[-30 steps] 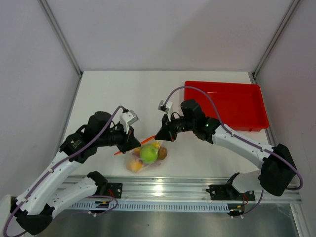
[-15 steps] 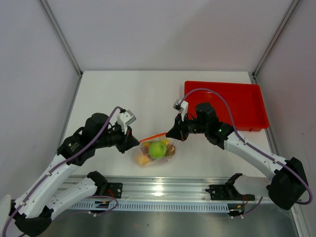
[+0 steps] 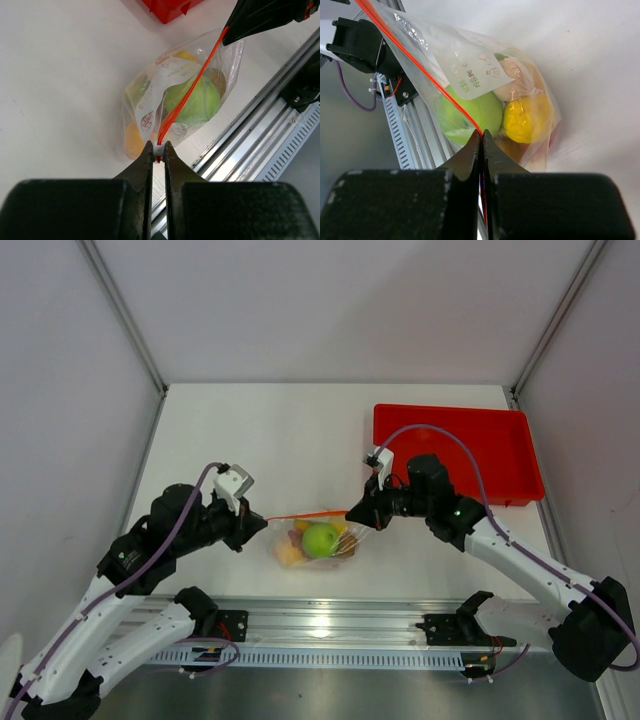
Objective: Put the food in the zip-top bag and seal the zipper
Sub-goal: Zip the zipper food storage bag at the center of the board, then place the zipper food storage bag at the center of the board.
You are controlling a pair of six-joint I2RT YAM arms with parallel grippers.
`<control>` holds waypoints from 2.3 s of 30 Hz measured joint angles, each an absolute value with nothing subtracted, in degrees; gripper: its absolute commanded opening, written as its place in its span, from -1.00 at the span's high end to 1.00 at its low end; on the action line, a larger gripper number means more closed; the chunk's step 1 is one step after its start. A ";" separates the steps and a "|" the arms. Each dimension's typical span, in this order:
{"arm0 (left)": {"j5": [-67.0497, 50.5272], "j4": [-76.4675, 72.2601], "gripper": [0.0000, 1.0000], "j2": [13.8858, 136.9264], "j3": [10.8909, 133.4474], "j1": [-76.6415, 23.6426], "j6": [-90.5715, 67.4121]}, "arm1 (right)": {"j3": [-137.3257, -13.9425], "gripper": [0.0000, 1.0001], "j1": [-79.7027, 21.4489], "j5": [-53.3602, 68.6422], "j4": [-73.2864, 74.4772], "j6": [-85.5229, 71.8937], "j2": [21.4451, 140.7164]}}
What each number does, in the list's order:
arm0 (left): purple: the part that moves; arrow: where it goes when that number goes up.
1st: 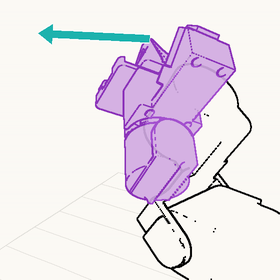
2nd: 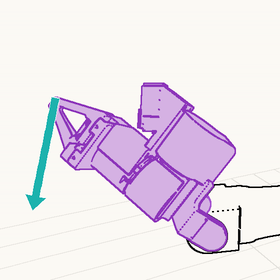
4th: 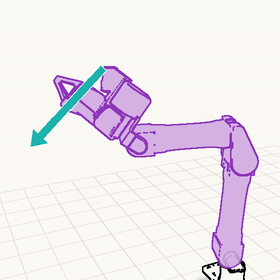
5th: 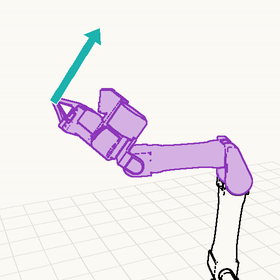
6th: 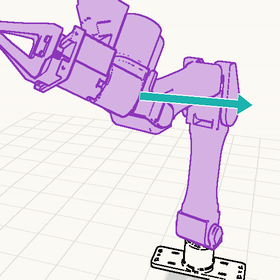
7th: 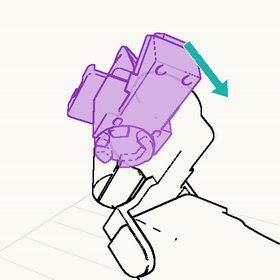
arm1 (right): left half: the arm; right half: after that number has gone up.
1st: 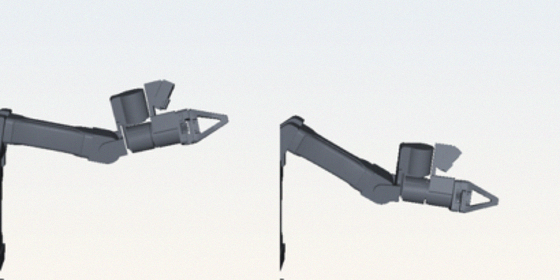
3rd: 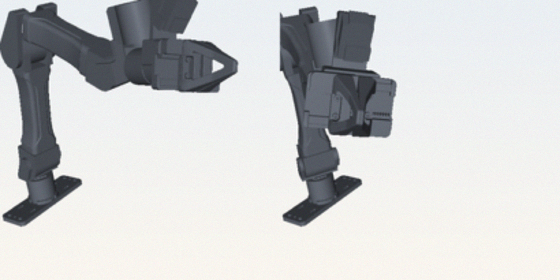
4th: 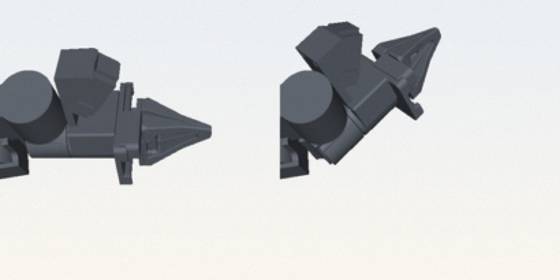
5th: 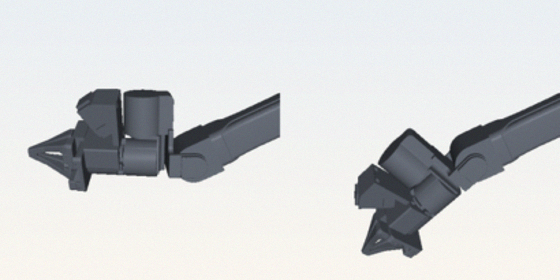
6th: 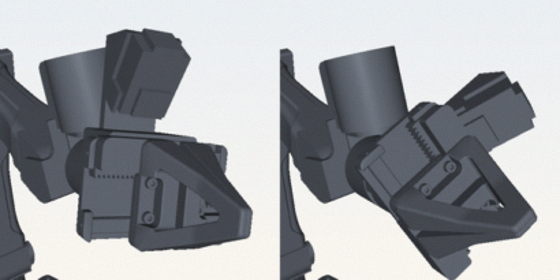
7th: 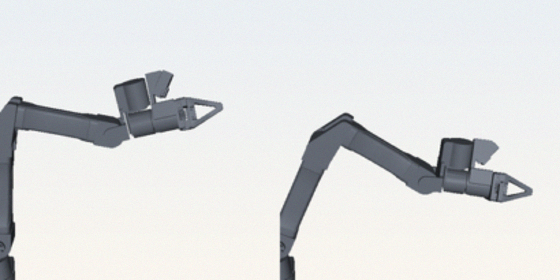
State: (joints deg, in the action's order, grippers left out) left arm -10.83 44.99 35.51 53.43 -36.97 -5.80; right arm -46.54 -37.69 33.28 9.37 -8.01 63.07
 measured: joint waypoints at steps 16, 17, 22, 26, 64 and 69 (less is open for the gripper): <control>-5.98 44.31 0.00 28.71 50.46 -37.10 -7.53 | -47.11 1.00 -42.28 32.27 9.69 -8.97 64.49; -5.82 44.29 -0.09 28.45 50.46 -37.10 -7.44 | -47.70 1.00 -43.27 32.08 9.82 -8.97 65.43; -4.58 44.31 -0.99 26.92 50.43 -37.10 -7.99 | -49.78 1.00 -46.85 31.24 9.98 -8.97 68.95; -2.92 44.36 -0.99 24.40 50.43 -37.10 -8.16 | -51.96 1.00 -49.10 30.65 10.13 -8.99 70.85; 1.32 40.40 -0.99 12.43 49.08 -37.10 -10.66 | -114.78 0.99 -36.99 16.93 17.80 -8.14 133.12; 0.40 40.40 -0.99 13.15 49.06 -37.10 -11.14 | -119.04 0.70 -36.64 14.13 20.32 -7.03 137.47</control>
State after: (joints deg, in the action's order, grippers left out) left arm 0.40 40.40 13.15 49.06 -37.10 -11.14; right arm -119.04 -36.64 14.13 20.32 -7.03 137.47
